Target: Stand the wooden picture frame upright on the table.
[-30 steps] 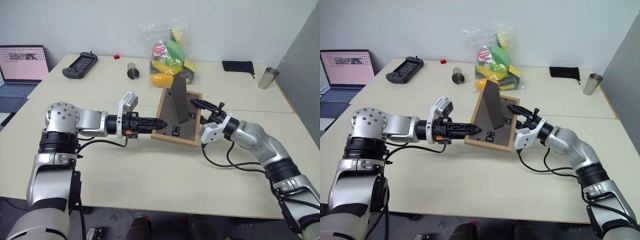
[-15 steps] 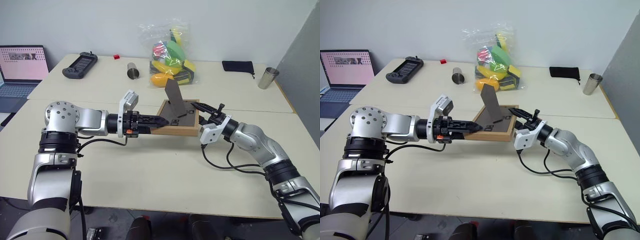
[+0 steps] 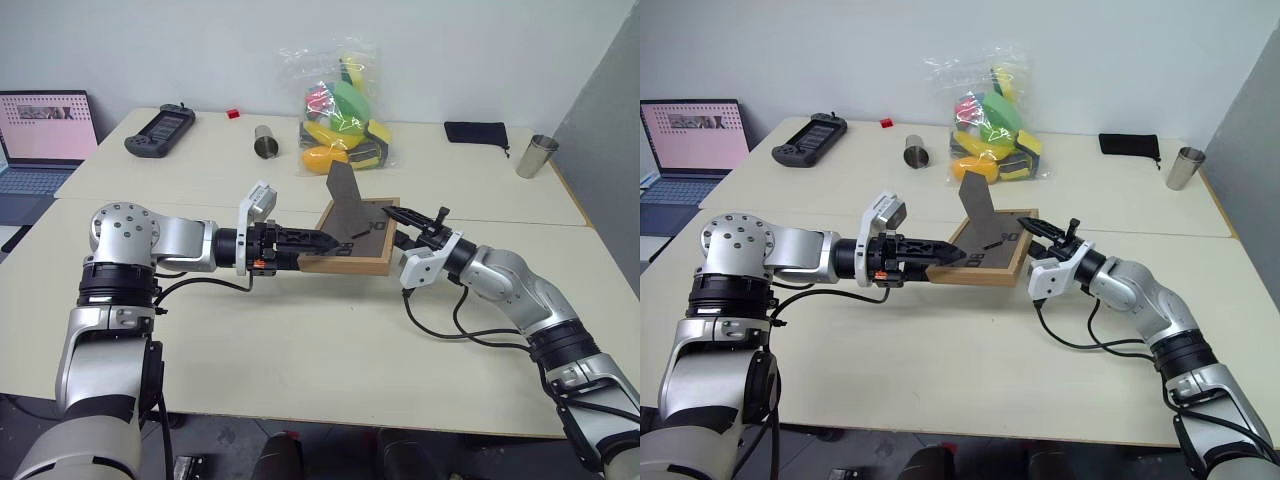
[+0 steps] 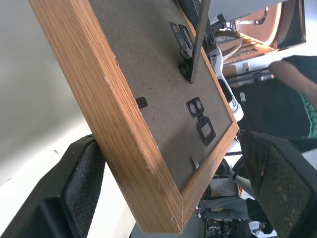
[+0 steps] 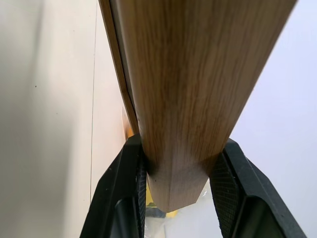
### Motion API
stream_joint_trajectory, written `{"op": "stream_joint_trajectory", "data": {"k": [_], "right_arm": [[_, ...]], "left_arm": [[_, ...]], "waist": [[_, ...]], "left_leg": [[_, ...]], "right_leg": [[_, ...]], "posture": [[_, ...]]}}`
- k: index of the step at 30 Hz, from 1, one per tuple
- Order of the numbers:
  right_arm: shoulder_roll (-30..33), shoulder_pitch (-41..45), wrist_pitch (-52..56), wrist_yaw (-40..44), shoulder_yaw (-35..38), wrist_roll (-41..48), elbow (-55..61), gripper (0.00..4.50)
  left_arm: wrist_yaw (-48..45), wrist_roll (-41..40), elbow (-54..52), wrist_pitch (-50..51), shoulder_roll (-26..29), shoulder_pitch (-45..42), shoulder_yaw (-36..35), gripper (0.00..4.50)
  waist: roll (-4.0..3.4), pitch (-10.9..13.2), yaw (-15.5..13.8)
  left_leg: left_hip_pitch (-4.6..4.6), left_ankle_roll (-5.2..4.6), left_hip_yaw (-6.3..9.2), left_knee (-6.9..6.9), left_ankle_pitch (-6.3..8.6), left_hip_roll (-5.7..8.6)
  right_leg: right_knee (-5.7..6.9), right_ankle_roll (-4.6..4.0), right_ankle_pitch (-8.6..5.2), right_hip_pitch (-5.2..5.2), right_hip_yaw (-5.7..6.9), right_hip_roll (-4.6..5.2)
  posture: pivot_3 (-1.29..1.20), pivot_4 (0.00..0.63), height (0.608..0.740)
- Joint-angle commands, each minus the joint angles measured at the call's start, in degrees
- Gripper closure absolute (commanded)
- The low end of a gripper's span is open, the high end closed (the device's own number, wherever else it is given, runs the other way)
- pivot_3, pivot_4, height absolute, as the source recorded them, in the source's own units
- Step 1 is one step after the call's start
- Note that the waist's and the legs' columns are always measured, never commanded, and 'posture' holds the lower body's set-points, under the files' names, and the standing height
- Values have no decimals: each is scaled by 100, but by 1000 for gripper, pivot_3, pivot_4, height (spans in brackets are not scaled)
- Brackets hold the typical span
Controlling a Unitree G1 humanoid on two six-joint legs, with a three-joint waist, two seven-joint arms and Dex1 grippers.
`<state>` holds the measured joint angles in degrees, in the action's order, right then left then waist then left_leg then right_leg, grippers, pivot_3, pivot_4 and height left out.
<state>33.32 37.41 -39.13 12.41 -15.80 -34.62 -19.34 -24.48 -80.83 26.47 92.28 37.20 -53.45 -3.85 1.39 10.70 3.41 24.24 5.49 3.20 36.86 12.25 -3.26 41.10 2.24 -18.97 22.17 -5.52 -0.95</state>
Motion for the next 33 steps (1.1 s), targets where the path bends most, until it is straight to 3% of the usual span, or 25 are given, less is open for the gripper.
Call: {"op": "stream_joint_trajectory", "data": {"k": [1, 20, 33], "right_arm": [[64, -8, -91, -16, 138, 216, 296, 3119], [20, -46, 13, -88, 138, 192, 228, 3119], [73, 15, 46, -148, 233, 234, 235, 3119]], "left_arm": [[-73, -92, -166, 22, 9, -52, -166, 143], [-429, 431, -623, 21, 117, -14, -397, 143], [-1968, 1712, -1092, -625, 812, 504, -108, 143]], "waist": [[0, 0, 0], [0, 0, 0], [0, 0, 2]], "left_leg": [[0, 0, 0, 0, 0, 0], [0, 0, -1, -1, 0, 0], [-1, 0, -2, -3, 0, -1]], "right_leg": [[0, 0, 0, 0, 0, 0], [0, 0, 0, 0, 0, 0], [-1, 0, 0, 1, 0, -1]], "posture": [[0, 150, 740], [0, 150, 740], [0, 150, 740]]}}
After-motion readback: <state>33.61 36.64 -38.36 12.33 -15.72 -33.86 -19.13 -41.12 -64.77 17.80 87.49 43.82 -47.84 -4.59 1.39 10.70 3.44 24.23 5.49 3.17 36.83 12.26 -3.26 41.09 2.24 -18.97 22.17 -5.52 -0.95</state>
